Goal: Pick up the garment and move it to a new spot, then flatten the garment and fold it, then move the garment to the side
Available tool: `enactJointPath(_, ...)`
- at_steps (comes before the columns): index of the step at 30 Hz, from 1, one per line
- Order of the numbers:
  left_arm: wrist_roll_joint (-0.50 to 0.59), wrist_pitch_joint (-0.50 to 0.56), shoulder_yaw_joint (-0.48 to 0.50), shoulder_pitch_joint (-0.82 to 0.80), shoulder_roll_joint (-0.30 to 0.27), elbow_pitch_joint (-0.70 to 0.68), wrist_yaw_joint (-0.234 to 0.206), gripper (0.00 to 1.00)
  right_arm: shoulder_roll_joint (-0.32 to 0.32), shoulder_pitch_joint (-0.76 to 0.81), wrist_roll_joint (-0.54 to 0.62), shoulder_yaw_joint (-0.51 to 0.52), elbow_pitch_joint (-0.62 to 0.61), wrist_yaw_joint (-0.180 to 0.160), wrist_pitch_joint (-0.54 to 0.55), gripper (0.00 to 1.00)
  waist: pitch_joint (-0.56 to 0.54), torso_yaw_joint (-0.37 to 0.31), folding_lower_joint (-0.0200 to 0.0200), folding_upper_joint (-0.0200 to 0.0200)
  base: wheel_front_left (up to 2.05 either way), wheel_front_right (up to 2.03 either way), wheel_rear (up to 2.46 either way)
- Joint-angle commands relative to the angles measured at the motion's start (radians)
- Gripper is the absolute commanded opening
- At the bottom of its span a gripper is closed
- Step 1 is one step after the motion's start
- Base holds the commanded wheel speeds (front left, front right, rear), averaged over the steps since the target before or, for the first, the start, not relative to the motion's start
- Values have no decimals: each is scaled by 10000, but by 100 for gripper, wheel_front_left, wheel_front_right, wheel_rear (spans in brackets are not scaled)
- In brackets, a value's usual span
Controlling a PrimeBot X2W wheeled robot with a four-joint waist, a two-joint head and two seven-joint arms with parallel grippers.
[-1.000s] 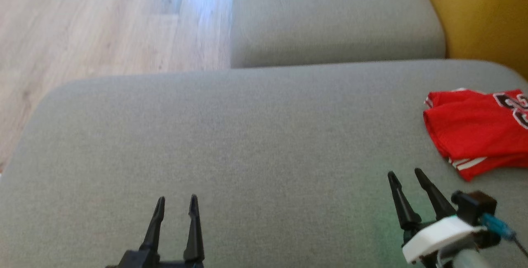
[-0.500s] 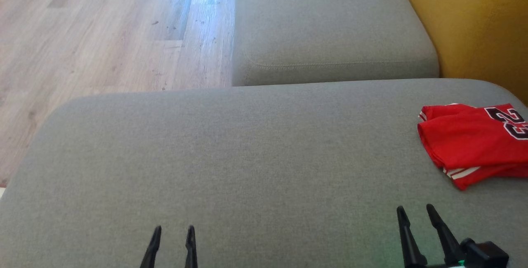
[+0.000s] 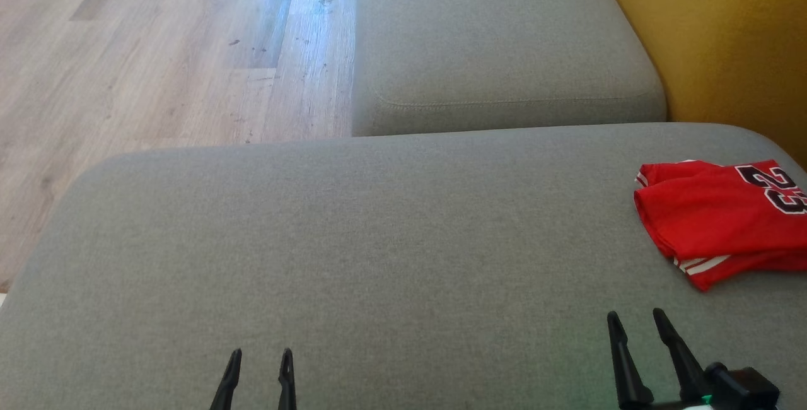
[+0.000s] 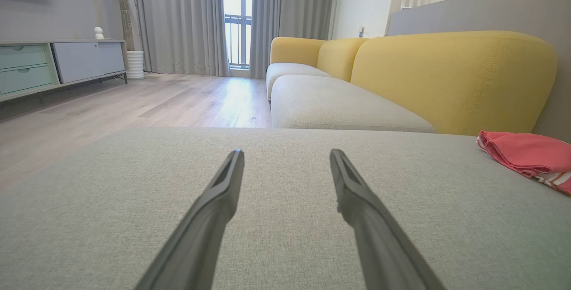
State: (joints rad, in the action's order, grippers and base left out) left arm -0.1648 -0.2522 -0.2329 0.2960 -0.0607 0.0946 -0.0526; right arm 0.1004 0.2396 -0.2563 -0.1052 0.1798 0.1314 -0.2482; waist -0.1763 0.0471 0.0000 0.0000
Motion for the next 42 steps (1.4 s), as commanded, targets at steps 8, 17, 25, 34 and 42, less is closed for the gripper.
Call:
enactJointPath(8,40,47,-12,59,33,502,9,0,-26,51,-25,-50,467,0,20,0,-19,20,0,0,0,0,0)
enactJointPath(17,-953,224,157,-152,-18,647,108,0,-42,-120,-912,55,638,0,237,0,100,-13,0,0,0,0,0)
enactJointPath(25,-1935,408,315,-430,-59,735,234,0,-60,-352,-1791,184,643,-1,455,0,215,-44,0,0,0,0,0)
enactJointPath(34,-2905,596,481,-701,-94,815,357,0,-80,-580,-2664,315,644,-1,674,0,331,-75,0,0,0,0,0)
enactJointPath(42,-3872,790,657,-969,-122,876,475,0,-103,-809,-3537,450,644,-2,896,0,447,-106,0,0,0,0,0)
